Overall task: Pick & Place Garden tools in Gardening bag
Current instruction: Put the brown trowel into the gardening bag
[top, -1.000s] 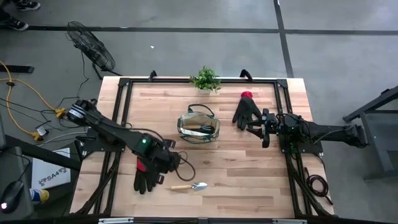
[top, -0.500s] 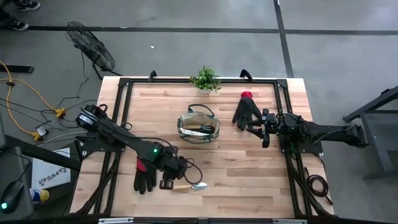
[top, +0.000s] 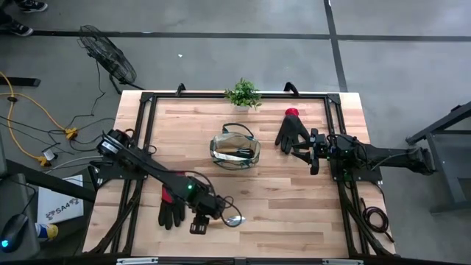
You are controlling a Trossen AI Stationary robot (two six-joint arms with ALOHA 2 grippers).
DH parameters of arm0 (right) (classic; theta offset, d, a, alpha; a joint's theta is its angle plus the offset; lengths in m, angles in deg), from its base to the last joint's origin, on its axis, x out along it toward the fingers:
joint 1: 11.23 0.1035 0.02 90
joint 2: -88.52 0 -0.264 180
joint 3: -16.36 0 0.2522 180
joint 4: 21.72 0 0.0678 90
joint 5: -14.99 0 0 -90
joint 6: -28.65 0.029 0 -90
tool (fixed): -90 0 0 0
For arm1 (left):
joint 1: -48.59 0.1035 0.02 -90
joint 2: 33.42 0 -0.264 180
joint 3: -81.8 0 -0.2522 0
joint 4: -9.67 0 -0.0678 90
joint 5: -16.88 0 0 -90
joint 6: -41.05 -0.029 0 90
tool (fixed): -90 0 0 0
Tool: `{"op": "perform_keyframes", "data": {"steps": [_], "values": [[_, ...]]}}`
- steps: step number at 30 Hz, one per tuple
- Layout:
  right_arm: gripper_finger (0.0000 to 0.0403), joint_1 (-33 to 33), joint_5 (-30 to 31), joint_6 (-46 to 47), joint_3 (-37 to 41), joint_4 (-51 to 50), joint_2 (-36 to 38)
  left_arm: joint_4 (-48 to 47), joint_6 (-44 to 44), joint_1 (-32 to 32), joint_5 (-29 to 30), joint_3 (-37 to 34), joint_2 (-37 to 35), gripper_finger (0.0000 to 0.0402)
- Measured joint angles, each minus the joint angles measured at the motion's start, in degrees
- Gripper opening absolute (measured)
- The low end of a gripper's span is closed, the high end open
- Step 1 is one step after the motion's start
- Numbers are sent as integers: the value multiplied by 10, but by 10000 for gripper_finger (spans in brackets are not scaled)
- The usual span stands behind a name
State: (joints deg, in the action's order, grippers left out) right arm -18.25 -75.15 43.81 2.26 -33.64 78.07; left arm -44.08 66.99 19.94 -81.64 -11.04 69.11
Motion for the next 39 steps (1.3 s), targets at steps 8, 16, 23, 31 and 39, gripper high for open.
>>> {"op": "perform_keyframes", "data": {"steps": [8,16,23,31,39], "values": [[153,0,0,0,0,0,0,60,4,-18,2,1,20,212],[154,0,0,0,0,1,-4,97,9,-19,5,1,29,212],[154,0,0,0,0,0,-12,124,14,-23,-9,1,52,212],[154,0,1,0,0,-2,-24,119,16,-19,20,0,52,212],[154,0,0,0,0,-2,-29,97,15,-5,-5,1,52,212]]}}
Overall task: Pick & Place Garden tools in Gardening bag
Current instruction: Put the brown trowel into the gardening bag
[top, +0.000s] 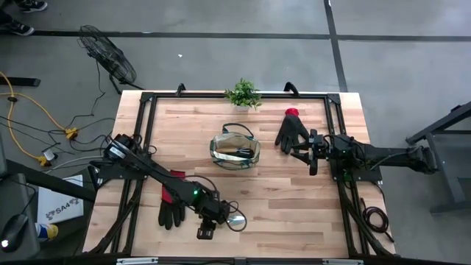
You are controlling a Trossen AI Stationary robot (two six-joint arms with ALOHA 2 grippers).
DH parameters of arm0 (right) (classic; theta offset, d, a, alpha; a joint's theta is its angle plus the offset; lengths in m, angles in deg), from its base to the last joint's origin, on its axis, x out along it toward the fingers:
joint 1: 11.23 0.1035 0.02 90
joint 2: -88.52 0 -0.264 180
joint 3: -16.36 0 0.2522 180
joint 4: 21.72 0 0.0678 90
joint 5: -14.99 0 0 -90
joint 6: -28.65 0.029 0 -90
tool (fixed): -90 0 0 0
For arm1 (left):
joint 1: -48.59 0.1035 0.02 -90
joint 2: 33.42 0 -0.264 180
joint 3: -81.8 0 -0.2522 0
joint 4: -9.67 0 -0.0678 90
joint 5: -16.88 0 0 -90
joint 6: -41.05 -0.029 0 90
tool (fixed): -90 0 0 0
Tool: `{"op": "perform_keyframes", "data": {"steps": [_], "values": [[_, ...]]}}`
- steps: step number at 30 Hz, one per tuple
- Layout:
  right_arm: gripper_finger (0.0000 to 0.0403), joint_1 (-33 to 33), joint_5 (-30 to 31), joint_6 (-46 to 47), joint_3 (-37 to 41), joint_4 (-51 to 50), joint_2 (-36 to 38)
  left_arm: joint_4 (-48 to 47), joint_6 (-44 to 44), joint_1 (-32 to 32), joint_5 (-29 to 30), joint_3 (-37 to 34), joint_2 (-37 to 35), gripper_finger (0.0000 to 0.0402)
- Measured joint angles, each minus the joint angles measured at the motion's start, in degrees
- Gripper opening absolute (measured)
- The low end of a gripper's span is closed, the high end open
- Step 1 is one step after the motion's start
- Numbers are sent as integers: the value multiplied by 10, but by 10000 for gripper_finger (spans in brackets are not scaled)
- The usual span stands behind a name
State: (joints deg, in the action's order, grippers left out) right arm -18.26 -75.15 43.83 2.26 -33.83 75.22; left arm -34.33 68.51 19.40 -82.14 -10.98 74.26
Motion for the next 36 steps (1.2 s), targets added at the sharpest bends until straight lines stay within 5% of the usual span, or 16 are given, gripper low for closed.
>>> {"op": "perform_keyframes", "data": {"steps": [14,23,36], "values": [[153,0,0,0,0,0,0,26,15,-1,-21,0,0,212],[153,0,0,0,0,-1,0,-2,30,-1,66,0,2,212],[153,0,0,0,0,1,-1,-19,24,-26,95,-2,30,212]]}}
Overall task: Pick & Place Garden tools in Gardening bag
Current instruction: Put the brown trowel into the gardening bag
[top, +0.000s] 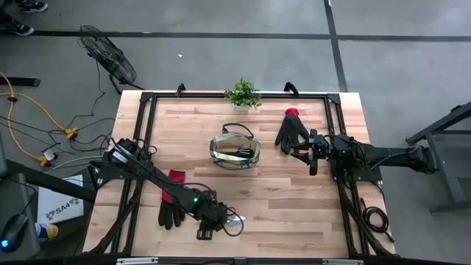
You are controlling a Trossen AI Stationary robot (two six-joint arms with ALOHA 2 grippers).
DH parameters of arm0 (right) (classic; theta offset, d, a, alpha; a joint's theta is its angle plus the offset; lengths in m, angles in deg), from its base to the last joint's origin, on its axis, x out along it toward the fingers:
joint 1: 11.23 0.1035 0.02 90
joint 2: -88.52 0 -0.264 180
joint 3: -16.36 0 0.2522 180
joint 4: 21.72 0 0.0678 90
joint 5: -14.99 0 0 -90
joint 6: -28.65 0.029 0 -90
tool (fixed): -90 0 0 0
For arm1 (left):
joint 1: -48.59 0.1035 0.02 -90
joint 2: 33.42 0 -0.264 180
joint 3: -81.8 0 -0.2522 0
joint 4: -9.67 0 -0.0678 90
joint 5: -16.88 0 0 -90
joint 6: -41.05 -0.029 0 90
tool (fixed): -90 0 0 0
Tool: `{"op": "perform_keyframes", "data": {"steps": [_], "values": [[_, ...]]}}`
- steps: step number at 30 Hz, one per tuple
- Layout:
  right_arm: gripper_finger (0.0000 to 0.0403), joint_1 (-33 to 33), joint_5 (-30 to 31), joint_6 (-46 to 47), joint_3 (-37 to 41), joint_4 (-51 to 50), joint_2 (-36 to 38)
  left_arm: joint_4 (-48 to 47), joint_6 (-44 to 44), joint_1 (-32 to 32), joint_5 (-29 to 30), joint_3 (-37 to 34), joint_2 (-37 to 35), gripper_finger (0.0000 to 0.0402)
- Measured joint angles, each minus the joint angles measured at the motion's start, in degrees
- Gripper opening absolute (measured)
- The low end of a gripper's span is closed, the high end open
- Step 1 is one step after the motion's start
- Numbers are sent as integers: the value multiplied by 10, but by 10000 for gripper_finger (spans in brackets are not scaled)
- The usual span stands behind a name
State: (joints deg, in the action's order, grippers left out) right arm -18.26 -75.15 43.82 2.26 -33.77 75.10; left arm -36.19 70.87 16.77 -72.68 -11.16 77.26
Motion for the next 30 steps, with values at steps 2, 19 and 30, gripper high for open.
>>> {"op": "perform_keyframes", "data": {"steps": [2,19,30], "values": [[153,0,0,0,0,0,0,13,2,-1,7,3,9,212],[153,0,0,0,0,1,-5,-2,-66,1,86,4,29,153],[153,0,0,0,0,1,-5,-8,-146,2,102,3,32,88]]}}
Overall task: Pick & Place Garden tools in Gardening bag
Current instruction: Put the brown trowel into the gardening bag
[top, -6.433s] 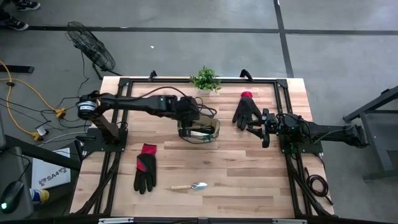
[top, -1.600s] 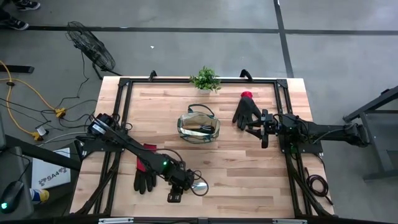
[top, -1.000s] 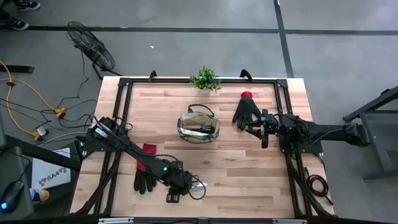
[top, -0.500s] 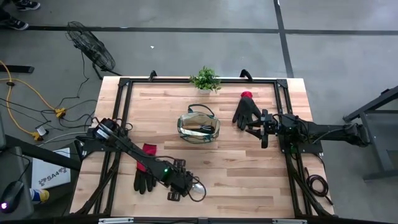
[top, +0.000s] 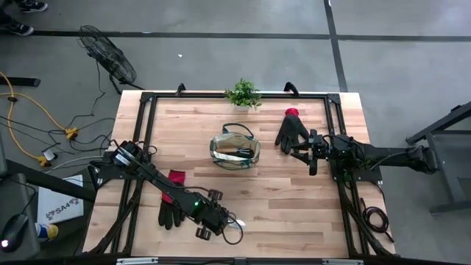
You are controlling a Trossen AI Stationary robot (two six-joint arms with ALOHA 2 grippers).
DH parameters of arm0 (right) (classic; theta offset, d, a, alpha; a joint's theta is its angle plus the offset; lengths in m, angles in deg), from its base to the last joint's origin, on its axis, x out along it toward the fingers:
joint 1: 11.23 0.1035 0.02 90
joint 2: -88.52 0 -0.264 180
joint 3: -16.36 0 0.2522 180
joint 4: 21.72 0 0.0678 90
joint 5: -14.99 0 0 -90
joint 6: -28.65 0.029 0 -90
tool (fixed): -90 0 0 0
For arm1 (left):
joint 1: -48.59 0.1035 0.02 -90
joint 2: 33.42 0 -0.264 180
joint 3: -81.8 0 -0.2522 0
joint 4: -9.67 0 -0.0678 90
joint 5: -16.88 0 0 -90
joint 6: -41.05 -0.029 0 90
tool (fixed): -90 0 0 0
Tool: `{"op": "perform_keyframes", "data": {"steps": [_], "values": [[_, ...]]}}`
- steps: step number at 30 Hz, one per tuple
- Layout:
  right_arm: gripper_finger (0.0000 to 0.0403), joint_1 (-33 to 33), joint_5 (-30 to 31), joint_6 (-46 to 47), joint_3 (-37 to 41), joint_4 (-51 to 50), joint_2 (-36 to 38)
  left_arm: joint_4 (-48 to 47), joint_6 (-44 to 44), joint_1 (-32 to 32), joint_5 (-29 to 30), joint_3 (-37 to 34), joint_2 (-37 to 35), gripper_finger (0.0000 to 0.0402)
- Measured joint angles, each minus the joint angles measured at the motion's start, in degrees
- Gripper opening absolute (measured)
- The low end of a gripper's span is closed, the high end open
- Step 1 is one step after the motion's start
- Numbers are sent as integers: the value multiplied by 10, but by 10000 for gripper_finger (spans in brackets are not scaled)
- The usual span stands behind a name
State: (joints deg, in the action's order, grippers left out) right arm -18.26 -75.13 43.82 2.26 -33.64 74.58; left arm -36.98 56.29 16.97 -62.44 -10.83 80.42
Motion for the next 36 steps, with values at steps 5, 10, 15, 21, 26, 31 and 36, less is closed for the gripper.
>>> {"op": "perform_keyframes", "data": {"steps": [5,10,15,21,26,31,36], "values": [[153,0,0,0,0,0,0,1,-15,0,9,-1,0,58],[154,0,0,0,0,0,0,3,-2,0,28,-1,-2,58],[154,0,0,0,0,0,0,-4,0,3,84,-5,-23,58],[154,0,0,0,0,0,0,-39,1,3,129,-4,-81,58],[154,0,0,0,0,0,0,-54,1,3,151,-4,-129,58],[154,0,0,0,0,0,0,-57,-5,2,196,-3,-168,58],[154,0,0,0,0,0,0,-60,-15,2,280,-3,-199,58]]}}
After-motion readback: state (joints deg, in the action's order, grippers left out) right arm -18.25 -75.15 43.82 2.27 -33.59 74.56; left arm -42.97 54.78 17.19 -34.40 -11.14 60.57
